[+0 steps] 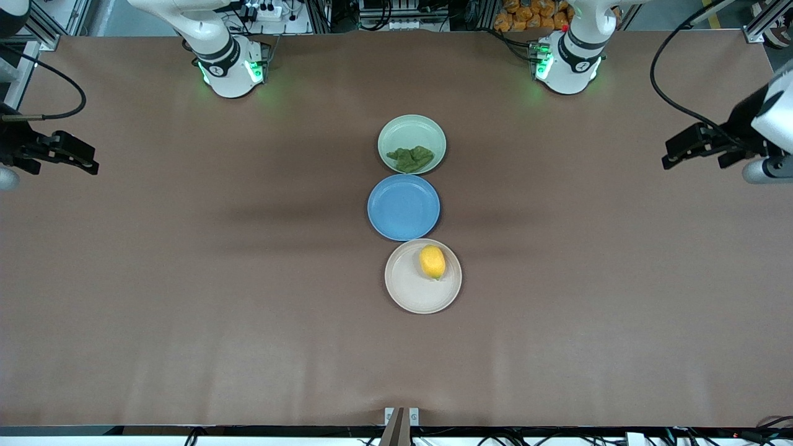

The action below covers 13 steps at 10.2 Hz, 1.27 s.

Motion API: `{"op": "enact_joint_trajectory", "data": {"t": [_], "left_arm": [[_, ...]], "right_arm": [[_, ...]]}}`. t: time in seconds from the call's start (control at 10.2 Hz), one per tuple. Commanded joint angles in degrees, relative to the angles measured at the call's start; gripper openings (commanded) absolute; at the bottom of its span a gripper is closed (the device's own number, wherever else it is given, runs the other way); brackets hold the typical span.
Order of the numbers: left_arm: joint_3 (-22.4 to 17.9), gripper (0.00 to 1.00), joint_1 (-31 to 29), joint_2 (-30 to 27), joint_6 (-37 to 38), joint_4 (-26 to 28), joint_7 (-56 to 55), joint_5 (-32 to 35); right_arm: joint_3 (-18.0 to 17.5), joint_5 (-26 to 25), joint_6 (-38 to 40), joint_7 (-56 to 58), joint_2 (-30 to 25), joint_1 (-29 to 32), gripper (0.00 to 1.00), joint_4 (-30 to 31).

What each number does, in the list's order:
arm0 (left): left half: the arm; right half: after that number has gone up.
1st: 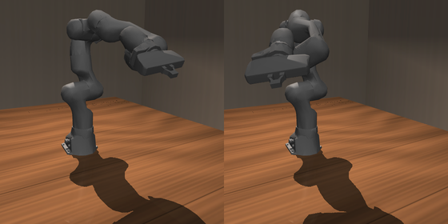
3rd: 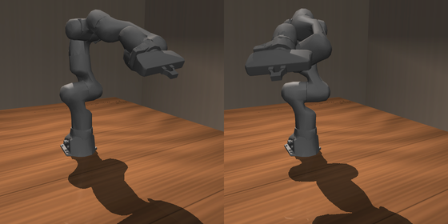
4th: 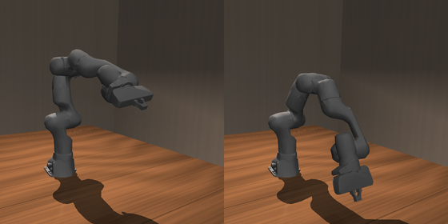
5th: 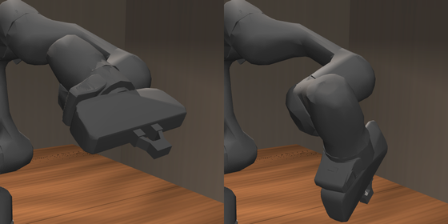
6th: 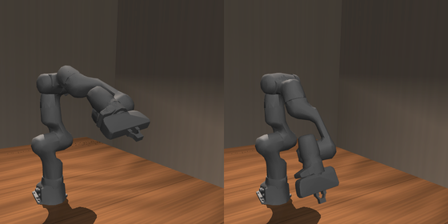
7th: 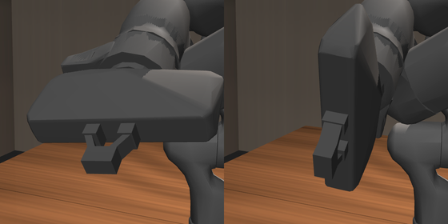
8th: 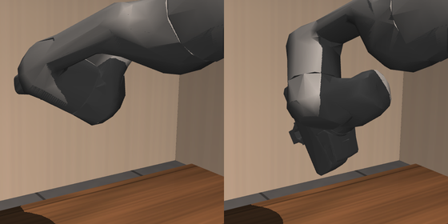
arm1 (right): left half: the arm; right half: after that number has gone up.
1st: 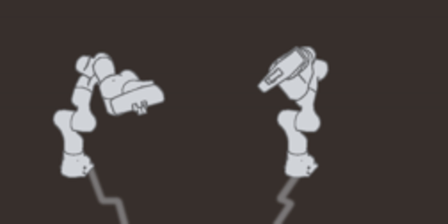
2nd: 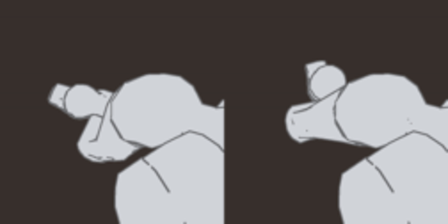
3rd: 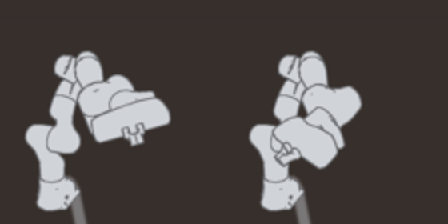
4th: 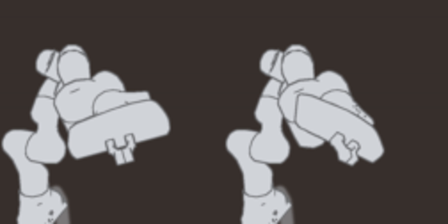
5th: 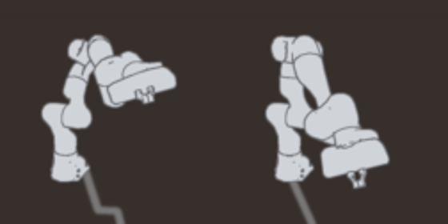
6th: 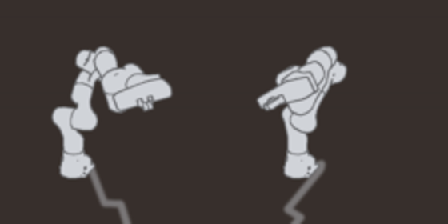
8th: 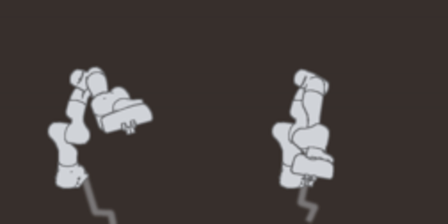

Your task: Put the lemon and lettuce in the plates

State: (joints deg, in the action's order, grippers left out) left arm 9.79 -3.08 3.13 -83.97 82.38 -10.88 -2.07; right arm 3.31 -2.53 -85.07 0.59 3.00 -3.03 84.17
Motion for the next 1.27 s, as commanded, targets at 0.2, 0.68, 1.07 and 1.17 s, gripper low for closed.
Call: {"op": "enact_joint_trajectory", "data": {"t": [0.2,0.68,1.07,1.17], "left_arm": [[1.5,1.00,-0.3,-2.5,1.1,1.5,-5.5,1.9],[3.2,1.00,-0.4,-5.2,-7.1,6.6,-5.1,5.6],[4.6,1.00,-0.7,-6.5,-4.4,5.3,-4.9,4.9],[4.6,1.00,-0.8,-6.3,-4.4,4.6,-3.7,4.6]], "right_arm": [[1.0,-0.3,0.9,-0.2,-2.1,-1.0,1.00,-0.8],[2.1,0.2,1.0,-0.1,-2.3,-0.9,1.00,-1.7],[2.6,0.5,0.9,-0.1,-2.6,-0.9,1.00,-1.8],[2.5,0.4,0.9,-0.2,-2.6,-1.0,1.00,-1.8]]}}
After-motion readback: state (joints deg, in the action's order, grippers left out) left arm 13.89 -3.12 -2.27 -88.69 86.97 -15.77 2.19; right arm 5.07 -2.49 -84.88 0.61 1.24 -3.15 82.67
